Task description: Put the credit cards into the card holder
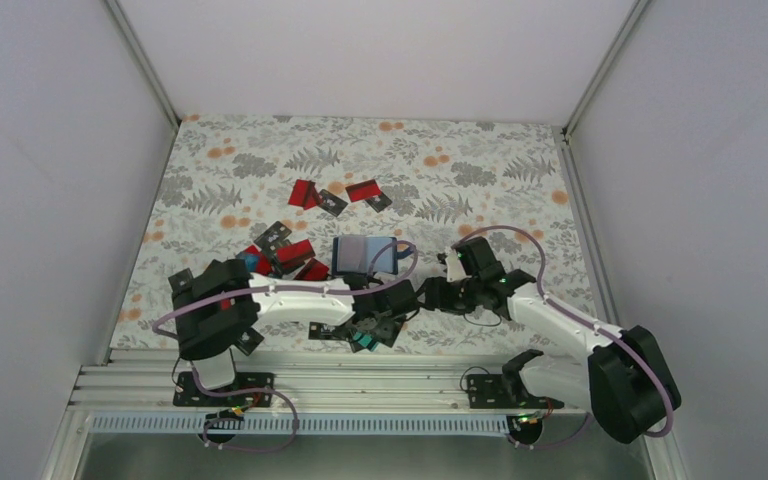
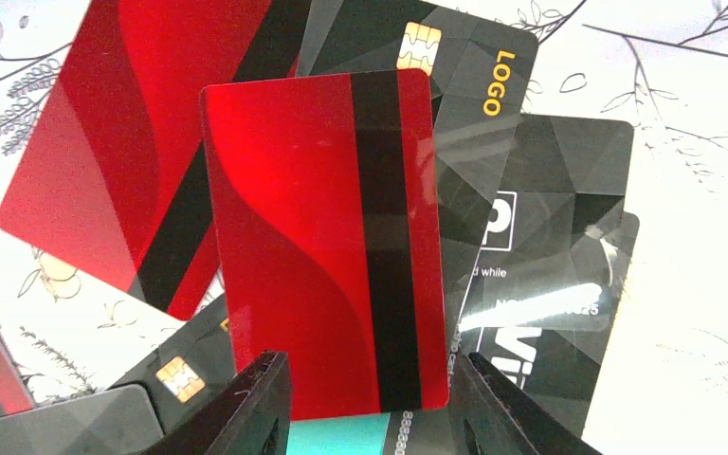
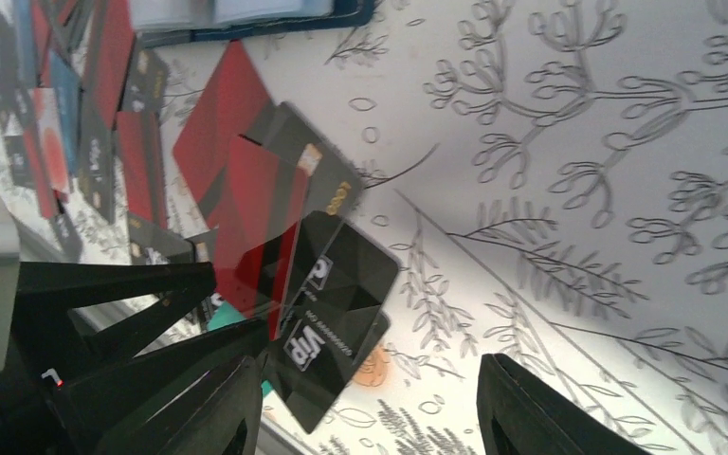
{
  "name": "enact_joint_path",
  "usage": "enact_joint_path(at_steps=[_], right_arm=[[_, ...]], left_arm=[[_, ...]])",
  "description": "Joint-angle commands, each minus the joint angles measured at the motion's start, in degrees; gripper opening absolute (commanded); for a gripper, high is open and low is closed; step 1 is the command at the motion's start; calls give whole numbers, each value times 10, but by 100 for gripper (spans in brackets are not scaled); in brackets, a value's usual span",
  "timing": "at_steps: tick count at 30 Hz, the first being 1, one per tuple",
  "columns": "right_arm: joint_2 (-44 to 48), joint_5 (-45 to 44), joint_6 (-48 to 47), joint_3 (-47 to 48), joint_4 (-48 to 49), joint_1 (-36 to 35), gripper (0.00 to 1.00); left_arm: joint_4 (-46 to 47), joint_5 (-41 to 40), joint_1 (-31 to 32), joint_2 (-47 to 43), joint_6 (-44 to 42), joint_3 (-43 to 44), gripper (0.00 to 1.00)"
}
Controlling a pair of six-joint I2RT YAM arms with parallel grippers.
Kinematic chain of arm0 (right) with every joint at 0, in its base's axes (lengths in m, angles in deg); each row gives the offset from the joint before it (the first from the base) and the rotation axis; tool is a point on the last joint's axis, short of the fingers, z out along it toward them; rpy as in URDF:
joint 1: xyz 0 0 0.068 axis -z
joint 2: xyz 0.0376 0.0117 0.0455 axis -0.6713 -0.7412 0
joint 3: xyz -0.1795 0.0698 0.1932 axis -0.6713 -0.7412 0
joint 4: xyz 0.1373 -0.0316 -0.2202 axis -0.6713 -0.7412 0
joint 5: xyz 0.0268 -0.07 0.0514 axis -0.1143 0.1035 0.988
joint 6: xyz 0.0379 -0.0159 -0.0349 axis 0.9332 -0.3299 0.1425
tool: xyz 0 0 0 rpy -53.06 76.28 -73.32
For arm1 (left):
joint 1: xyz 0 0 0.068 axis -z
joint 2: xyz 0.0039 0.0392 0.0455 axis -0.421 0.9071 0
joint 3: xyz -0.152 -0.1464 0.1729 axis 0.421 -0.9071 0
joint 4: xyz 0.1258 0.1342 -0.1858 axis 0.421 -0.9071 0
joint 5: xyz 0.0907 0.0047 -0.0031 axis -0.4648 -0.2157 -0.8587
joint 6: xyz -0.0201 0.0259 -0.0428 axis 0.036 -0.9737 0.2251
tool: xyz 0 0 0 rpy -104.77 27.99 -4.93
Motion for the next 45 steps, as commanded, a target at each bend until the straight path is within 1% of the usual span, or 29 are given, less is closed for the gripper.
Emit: enact_joint_path(at_steps=[1,3,4,6,8,11,13,20,24,27,33,37,45], right_arm=[[-7,66,-1,5,32,3,59],[-11,80,-2,9,36,4,59],[-13,82,-2,10,35,3,59],[-14,82,-3,12,36,4,60],[-17,80,-3,15,36,4,60],[-22,78,-3,16,36,3,60],[-23,76,-5,14,35,3,60],[-29,67,-13,15,30,3,60],[-35,66,-15,18,32,4,60],[-36,66,-17,20,31,3,60],[-37,63,-23,20,26,4,60],[-35,64,-22,21,25,4,60],[-29,80,-10,25,30,3,60]], left_arm=[[19,-15,0,-38,6,-20,44],[19,-13,-1,-47,7,-24,45],[18,-12,-3,-48,5,-23,48],[12,-11,-3,-44,6,-19,64],[10,-7,-7,-36,5,-15,73],[13,5,-15,-21,0,-12,79],[18,12,-23,-13,-5,-13,80],[19,33,-34,18,-22,-6,78],[21,46,-31,31,-15,-12,72],[24,48,-28,38,-6,-23,65],[14,38,-20,46,4,-26,59],[14,32,-18,41,5,-25,54],[20,12,-20,-11,-2,-20,53]])
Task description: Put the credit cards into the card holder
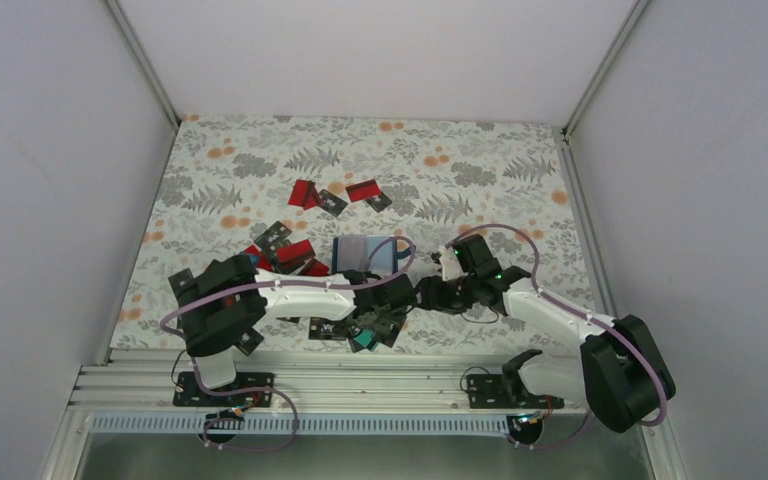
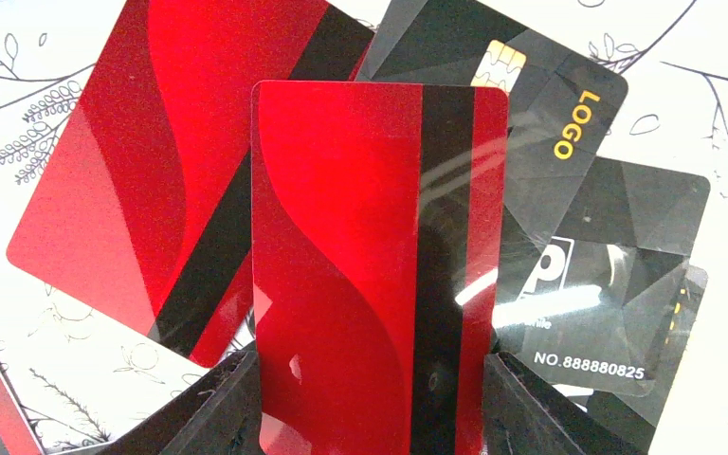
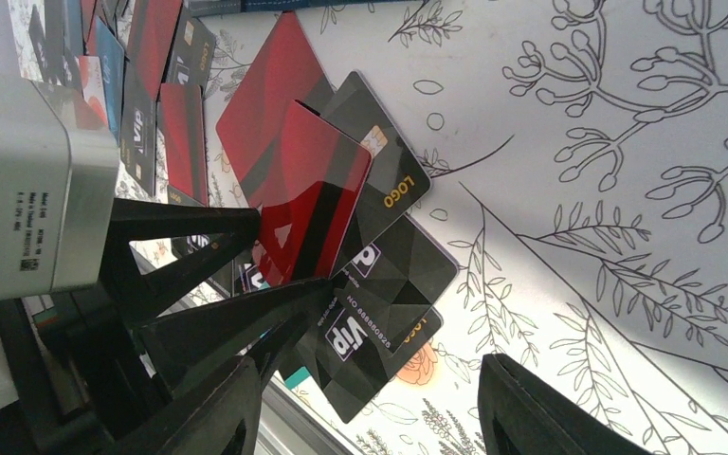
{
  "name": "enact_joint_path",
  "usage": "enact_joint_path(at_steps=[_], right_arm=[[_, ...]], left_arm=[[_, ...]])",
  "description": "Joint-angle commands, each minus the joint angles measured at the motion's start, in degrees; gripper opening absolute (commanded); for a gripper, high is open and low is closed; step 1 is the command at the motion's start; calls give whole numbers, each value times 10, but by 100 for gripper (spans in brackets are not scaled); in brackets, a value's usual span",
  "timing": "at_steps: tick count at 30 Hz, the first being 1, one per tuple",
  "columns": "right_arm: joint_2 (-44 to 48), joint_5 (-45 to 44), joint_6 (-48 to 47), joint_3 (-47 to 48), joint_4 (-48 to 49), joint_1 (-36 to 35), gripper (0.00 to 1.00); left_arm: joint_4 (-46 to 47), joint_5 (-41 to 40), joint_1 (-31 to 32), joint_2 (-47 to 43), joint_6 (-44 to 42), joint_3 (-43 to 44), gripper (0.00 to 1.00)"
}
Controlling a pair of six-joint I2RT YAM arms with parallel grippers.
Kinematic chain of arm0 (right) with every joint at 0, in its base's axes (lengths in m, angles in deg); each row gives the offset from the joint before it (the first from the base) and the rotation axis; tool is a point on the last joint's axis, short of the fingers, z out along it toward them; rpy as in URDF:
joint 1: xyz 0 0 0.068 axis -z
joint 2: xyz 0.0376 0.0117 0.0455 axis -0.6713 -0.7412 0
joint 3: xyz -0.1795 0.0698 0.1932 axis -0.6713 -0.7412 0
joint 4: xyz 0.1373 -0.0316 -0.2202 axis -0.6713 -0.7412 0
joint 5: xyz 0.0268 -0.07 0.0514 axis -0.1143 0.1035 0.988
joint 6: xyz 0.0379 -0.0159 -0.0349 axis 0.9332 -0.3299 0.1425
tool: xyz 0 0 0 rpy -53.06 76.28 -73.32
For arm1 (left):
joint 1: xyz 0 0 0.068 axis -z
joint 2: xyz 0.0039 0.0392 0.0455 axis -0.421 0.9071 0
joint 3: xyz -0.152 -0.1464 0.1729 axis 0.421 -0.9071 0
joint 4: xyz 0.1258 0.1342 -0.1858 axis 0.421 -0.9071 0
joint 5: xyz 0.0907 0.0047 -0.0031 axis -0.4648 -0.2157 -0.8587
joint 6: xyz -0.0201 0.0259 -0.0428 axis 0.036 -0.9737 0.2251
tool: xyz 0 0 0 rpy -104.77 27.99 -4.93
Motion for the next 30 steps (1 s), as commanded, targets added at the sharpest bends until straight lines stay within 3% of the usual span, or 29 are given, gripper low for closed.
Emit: enact_joint_path(at_steps=[1,17,30], right_arm=[[6,17,6,15,8,4,60],[8,104,54,-3,79,3,60],[3,108,164,-35,176,1,46]], left_arm=[[8,5,4,-26,2,-12,53],[19,-15,2,-101,3,-17,52],[33,-11,0,-131,13,-14,52]])
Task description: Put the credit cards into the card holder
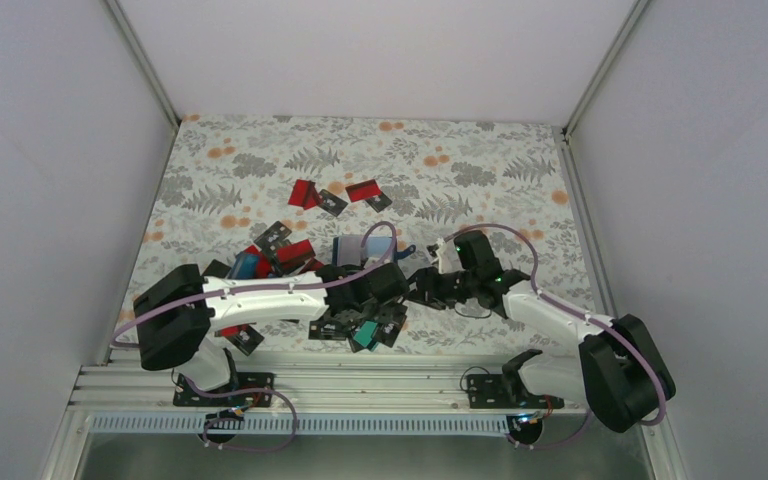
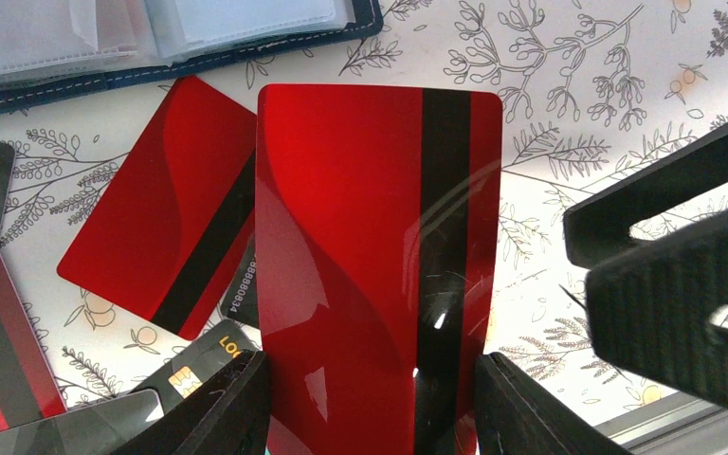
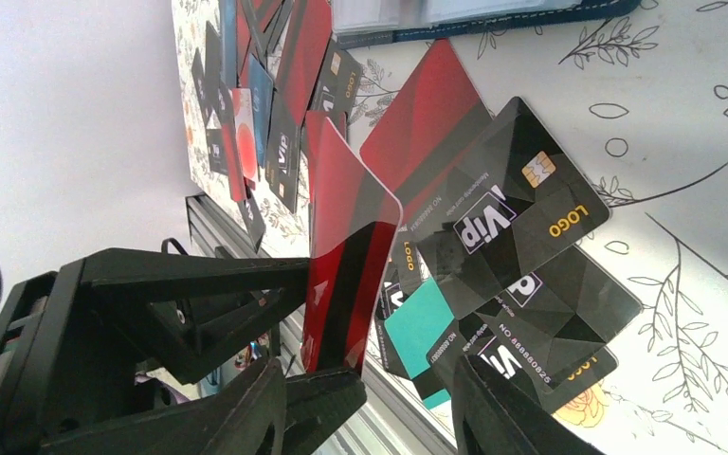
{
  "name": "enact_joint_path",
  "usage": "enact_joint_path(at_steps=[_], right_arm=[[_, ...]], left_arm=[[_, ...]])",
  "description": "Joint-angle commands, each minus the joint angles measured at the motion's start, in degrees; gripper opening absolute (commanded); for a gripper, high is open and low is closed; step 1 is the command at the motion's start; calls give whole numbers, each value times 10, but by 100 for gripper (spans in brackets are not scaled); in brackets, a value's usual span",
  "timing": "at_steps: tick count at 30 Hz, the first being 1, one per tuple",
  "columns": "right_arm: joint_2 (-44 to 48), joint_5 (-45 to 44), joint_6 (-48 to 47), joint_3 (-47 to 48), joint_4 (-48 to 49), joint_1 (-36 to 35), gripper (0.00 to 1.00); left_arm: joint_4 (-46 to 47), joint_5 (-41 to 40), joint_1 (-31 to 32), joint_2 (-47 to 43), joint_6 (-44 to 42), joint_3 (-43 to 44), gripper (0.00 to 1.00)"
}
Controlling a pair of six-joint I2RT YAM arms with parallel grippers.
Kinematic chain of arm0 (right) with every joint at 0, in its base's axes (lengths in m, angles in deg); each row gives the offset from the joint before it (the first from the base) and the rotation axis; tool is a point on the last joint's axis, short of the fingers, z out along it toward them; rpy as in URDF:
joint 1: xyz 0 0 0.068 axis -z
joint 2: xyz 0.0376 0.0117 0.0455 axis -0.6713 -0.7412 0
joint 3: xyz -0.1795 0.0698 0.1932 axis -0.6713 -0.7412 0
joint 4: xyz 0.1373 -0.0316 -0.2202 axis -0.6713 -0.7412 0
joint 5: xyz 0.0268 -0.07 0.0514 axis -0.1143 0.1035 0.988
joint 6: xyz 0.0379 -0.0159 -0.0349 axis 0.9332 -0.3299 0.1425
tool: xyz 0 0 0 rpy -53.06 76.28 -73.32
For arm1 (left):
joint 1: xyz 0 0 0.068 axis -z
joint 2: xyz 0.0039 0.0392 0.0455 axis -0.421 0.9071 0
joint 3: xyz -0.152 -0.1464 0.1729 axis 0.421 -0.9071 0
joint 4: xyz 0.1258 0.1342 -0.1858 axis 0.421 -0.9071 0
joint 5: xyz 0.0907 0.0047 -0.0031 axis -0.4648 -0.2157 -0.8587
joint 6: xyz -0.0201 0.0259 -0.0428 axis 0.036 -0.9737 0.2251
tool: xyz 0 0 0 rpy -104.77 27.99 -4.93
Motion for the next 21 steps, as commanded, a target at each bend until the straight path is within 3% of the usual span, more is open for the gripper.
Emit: enact_joint_path(at_steps=[1,21], right_arm=[[2,7,58,-21,56,0,44],[-36,23,129,-31,146,-10,33]], left_arm=[[12,-8,-1,-12,8,-1,52],[20,-2,-1,-22,2,8,49]])
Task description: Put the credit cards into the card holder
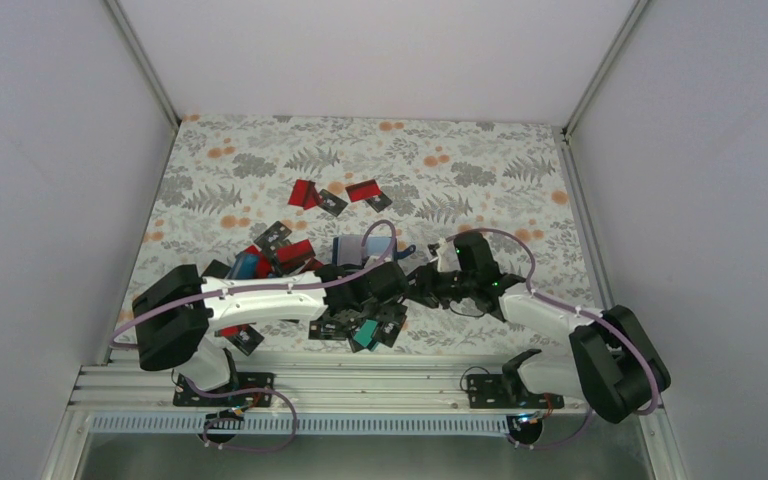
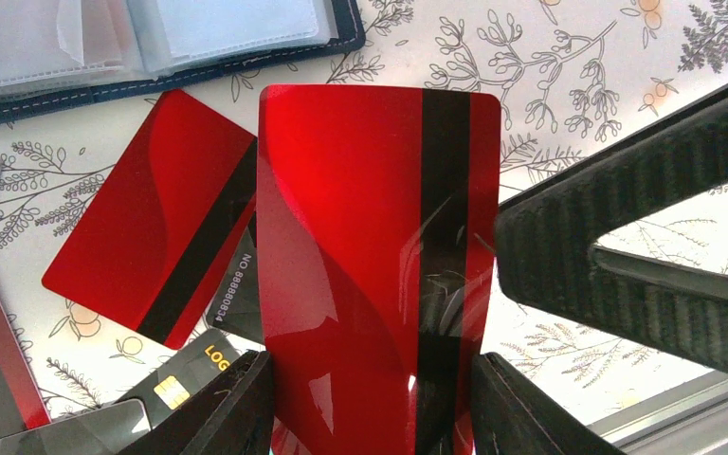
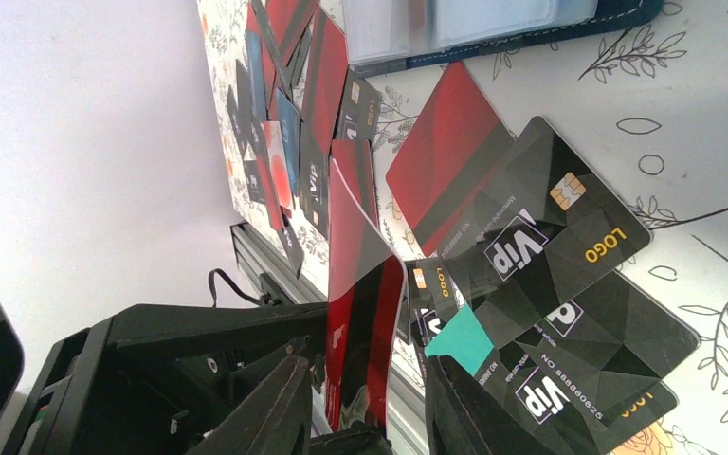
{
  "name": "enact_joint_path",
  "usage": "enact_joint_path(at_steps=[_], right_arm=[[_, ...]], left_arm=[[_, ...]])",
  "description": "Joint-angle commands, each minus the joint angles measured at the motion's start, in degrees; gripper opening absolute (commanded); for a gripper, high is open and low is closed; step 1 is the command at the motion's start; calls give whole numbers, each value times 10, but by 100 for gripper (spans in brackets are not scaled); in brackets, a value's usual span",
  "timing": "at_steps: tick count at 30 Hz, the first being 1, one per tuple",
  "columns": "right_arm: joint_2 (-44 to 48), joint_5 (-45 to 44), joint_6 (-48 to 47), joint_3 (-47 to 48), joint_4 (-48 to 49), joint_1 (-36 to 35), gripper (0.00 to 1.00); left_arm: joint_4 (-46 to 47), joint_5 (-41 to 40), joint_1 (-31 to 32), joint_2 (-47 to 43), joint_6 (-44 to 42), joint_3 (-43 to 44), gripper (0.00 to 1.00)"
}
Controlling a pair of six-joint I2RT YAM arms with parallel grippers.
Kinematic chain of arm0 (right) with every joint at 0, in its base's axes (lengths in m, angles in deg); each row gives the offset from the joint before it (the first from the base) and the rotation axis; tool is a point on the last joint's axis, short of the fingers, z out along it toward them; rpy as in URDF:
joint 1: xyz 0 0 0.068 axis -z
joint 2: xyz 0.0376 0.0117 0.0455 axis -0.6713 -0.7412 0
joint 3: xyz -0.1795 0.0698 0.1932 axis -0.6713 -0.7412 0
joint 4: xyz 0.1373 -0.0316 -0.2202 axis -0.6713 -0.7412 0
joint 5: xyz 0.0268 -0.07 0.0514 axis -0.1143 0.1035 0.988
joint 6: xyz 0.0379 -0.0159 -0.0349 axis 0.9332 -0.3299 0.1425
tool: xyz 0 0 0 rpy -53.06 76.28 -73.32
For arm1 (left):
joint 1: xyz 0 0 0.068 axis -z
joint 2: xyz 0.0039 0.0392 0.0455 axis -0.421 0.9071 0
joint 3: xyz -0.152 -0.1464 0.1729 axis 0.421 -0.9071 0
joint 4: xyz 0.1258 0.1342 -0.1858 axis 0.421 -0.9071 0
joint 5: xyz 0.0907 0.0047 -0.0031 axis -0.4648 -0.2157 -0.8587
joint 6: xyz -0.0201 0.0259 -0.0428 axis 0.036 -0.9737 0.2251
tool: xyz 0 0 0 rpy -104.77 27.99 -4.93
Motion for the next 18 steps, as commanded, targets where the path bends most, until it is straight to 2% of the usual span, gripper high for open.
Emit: enact_joint_path(at_steps=[1,18], right_arm=[[-11,12,14,1,27,-7,33],[-28,24,34,2,68,-25,19]], left_arm=[[9,-2,-1,-19,2,8,49],[16,-3,-1,-28,4,8,49]])
